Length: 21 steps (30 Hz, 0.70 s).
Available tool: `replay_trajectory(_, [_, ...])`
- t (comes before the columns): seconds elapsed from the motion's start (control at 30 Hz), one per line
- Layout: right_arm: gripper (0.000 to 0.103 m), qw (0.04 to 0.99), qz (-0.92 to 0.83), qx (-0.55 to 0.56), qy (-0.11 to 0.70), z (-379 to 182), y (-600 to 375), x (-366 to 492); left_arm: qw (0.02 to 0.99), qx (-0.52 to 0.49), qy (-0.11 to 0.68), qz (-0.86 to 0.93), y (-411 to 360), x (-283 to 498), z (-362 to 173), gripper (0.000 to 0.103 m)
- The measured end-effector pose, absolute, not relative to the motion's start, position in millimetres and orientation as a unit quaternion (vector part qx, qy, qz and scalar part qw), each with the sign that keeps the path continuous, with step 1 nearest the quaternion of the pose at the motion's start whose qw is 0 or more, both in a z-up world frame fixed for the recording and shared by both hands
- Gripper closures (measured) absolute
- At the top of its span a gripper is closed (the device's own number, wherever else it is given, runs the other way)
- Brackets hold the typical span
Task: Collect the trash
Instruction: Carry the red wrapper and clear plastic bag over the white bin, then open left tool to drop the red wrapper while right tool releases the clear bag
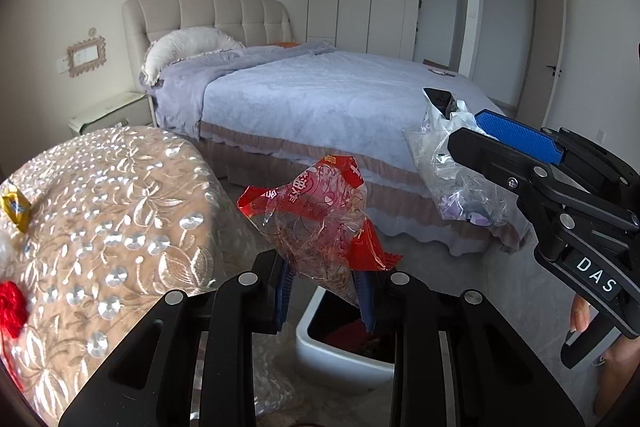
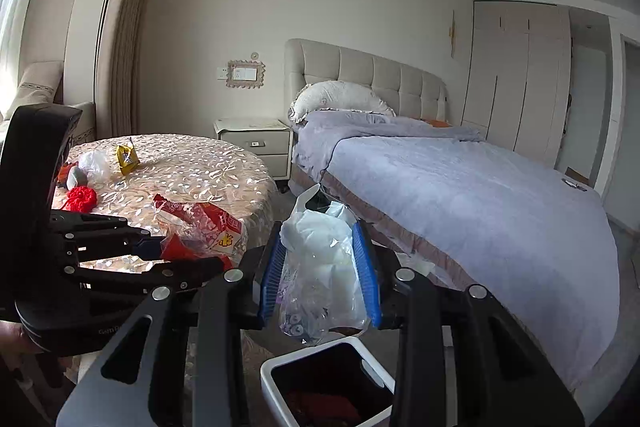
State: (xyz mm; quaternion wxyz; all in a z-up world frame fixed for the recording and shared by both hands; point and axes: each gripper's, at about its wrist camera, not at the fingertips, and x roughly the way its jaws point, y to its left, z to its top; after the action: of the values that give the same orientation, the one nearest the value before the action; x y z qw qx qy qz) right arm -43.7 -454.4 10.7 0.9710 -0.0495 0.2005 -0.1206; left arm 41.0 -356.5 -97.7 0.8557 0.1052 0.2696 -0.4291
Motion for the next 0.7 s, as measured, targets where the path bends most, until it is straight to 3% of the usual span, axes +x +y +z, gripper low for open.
replay_trajectory(0.43, [0.067,0.957,-0.147,-0.017,0.250,-43,-510,-36,0.806,0.144,0.332,-0.469,-440,52,-174,0.076])
replay_trajectory(0.47, [0.067,0.955,-0.148,-0.015,0.255,-47,-515,-35,0.801,0.149,0.341,-0.470,-446,54,-180,0.072])
replay_trajectory(0.5, [0.067,0.954,-0.149,-0.013,0.259,-51,-519,-33,0.794,0.154,0.350,-0.472,-452,57,-186,0.049])
replay_trajectory(0.53, [0.067,0.953,-0.149,-0.010,0.263,-55,-523,-32,0.788,0.160,0.360,-0.474,-458,57,-193,0.034])
replay_trajectory(0.57, [0.067,0.952,-0.149,-0.007,0.267,-58,-527,-31,0.784,0.168,0.368,-0.471,-463,58,-200,0.005])
replay_trajectory(0.7, [0.067,0.948,-0.149,0.004,0.281,-71,-538,-25,0.783,0.193,0.378,-0.454,-472,59,-220,0.004])
